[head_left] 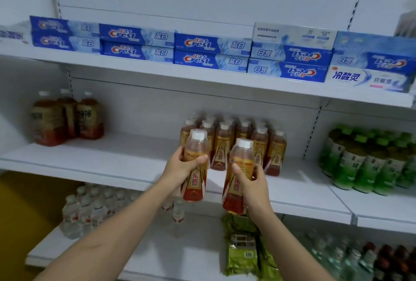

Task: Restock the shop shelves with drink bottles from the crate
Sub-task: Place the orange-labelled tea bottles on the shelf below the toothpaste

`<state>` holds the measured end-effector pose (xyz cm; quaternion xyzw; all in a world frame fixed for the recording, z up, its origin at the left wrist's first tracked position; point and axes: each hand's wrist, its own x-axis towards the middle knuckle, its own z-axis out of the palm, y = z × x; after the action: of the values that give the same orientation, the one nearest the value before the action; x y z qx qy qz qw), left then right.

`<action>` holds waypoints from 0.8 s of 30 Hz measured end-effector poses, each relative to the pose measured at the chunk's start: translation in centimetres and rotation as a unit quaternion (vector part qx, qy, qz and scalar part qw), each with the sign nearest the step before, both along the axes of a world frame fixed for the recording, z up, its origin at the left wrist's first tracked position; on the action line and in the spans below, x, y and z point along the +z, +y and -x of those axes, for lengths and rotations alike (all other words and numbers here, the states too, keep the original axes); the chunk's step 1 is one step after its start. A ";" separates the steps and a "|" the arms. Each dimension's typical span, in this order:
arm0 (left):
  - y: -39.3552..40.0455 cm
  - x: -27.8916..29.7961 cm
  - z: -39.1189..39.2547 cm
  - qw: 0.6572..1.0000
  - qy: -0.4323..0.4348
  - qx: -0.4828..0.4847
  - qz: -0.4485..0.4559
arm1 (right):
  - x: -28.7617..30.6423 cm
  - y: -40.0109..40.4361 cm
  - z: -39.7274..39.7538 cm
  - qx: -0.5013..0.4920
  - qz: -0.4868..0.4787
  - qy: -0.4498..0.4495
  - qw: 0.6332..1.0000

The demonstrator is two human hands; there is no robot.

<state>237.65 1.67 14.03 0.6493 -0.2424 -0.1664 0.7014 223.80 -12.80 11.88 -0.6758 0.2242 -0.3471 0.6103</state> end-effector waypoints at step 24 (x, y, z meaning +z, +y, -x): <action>-1.4 -3.8 -7.9 0.999 -0.019 0.037 -0.025 | -3.8 -4.8 -5.8 -0.065 0.093 0.118 0.987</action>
<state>245.52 0.31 10.24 0.6784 -0.2273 -0.1344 0.6856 229.60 -17.63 8.05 -0.7496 0.3049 -0.3234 0.4904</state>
